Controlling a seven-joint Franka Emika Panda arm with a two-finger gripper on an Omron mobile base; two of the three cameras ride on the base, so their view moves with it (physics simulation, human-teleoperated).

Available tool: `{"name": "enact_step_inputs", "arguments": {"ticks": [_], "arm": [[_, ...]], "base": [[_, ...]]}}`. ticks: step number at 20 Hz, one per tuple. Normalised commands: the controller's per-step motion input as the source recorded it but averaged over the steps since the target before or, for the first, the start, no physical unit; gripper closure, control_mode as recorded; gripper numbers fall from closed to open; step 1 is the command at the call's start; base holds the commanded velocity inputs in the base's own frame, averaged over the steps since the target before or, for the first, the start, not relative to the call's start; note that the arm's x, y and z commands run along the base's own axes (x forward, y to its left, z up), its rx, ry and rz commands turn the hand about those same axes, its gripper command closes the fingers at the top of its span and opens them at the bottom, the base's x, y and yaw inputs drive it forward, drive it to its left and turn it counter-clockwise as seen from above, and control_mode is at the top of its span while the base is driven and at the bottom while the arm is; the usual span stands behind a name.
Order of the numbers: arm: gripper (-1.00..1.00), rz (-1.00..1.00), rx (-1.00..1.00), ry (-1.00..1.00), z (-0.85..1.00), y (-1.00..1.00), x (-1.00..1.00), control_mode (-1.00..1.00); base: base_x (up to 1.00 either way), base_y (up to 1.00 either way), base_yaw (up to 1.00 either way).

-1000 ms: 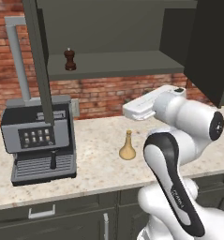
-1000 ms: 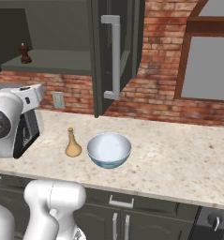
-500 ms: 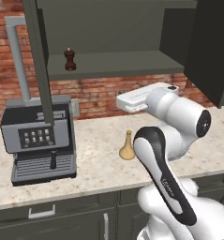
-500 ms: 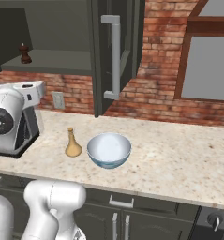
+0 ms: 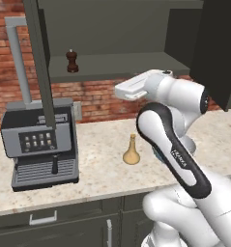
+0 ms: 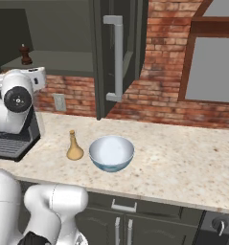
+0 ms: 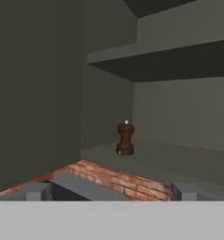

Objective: Retrieve the bottle and the shaker from the cabinet and place them next to the mixing bowl on the counter. Then add garlic from the fridge to the mixing bowl.

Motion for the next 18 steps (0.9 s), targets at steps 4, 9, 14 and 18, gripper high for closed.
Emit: {"name": "enact_step_inputs", "arguments": {"ticks": [4,9,14,18], "arm": [[-1.00,0.06,0.00,0.00,0.00,0.12,0.71,-1.00],[-1.00,0.03,-0.03,0.01,0.02,0.23,0.63,-1.00],[-1.00,0.02,-0.11,0.03,0.09,0.34,0.25,-1.00],[-1.00,0.00,-0.07,0.12,0.01,0.23,0.63,-1.00]], "base": [[0.00,0.00,0.00],[0.00,0.00,0.00],[0.00,0.00,0.00],[0.00,0.00,0.00]]}}
